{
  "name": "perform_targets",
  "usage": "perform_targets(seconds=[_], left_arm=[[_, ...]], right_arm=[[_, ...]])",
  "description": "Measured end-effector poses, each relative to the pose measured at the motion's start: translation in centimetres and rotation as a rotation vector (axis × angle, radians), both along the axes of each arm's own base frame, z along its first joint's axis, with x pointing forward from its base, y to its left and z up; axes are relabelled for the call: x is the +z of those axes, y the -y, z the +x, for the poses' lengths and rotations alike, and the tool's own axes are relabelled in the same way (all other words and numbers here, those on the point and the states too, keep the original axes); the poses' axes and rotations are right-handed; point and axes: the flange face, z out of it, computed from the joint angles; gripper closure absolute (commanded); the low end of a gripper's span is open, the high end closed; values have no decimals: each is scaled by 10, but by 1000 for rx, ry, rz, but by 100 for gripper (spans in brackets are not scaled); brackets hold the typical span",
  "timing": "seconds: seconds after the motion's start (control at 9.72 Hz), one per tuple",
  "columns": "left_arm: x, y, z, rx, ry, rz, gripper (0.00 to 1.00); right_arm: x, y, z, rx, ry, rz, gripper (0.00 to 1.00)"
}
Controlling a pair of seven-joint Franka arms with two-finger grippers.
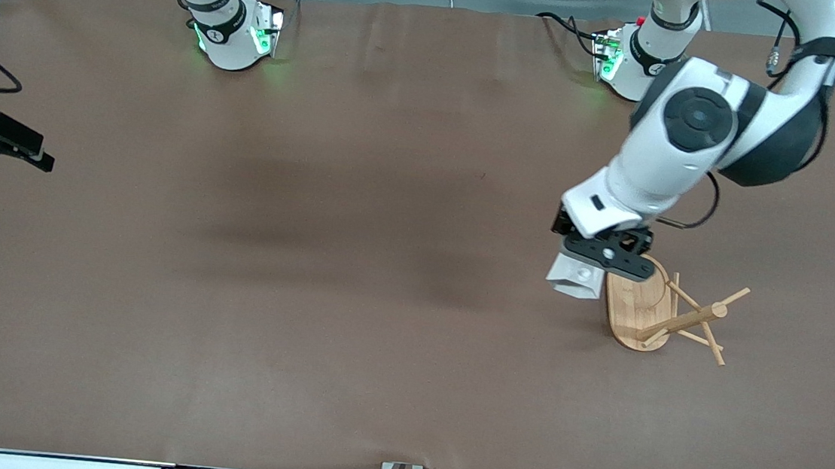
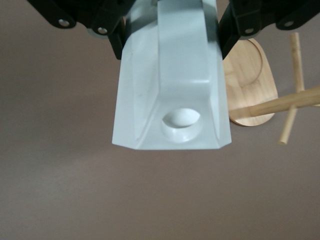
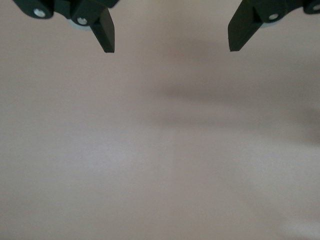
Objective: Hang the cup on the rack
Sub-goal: 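Lower the cup handle onto a rack peg with the left gripper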
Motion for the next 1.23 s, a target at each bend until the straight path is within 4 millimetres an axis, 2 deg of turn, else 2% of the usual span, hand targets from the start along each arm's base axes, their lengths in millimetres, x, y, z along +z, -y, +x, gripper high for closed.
perform_targets(seconds=[0.21, 0.51, 0.72, 1.23], left_arm=[[-18, -33, 9, -34, 9, -10, 76], [-35, -65, 14, -97, 3, -11, 76], [-34, -70, 14, -124, 6, -7, 76], [-33, -67, 5, -122, -28, -29, 76]], right_arm=[[11, 12, -3, -17, 22, -5, 0], [40, 19, -20, -6, -1, -20, 0], [54, 22, -32, -29, 9, -63, 0], [39, 11, -55, -110, 2, -64, 1]])
